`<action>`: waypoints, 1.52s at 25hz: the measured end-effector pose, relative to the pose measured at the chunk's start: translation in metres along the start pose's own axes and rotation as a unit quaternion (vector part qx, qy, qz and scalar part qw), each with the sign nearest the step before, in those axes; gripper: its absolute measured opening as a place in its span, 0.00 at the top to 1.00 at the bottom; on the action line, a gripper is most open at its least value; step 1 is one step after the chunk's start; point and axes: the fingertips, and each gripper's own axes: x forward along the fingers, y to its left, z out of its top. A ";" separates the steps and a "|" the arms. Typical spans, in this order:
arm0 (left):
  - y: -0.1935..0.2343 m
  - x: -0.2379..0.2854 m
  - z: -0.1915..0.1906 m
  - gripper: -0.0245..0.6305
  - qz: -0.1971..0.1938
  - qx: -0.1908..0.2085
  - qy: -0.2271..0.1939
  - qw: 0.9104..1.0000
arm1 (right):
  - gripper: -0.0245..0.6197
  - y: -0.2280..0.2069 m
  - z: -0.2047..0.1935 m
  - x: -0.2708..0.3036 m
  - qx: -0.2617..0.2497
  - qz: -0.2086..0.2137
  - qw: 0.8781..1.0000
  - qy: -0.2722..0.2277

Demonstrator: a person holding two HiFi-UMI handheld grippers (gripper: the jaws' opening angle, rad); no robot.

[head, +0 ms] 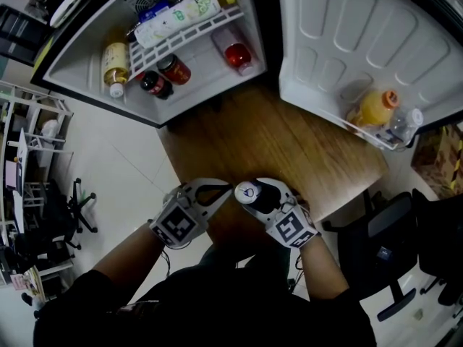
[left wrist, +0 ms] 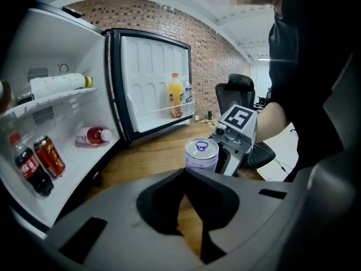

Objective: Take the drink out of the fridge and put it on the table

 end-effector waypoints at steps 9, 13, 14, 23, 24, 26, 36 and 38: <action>0.014 -0.032 0.002 0.96 0.043 -0.082 -0.028 0.995 | 0.50 -0.008 0.023 -0.058 0.026 -0.020 0.999 -0.039; 0.025 -0.067 0.015 0.96 0.086 -0.125 -0.064 0.986 | 0.56 -0.017 0.058 -0.096 0.042 -0.031 0.995 -0.079; 0.026 -0.078 0.021 0.96 0.100 -0.142 -0.077 0.982 | 0.58 -0.018 0.068 -0.106 0.047 -0.029 0.995 -0.084; 0.005 -0.222 0.056 0.96 0.184 -0.241 -0.201 0.932 | 0.76 0.025 0.179 -0.156 0.043 -0.003 0.995 -0.095; 0.000 -0.243 0.053 0.96 0.188 -0.245 -0.211 0.928 | 0.78 0.038 0.190 -0.157 0.049 -0.007 0.994 -0.100; -0.012 -0.287 0.043 0.96 0.193 -0.250 -0.233 0.920 | 0.86 0.069 0.211 -0.155 0.065 -0.018 0.991 -0.114; -0.100 -0.466 -0.038 0.96 0.167 -0.210 -0.248 0.931 | 0.99 0.246 0.273 -0.123 0.112 -0.091 0.976 -0.162; -0.111 -0.484 -0.046 0.96 0.169 -0.217 -0.251 0.928 | 0.99 0.273 0.278 -0.125 0.105 -0.087 0.978 -0.160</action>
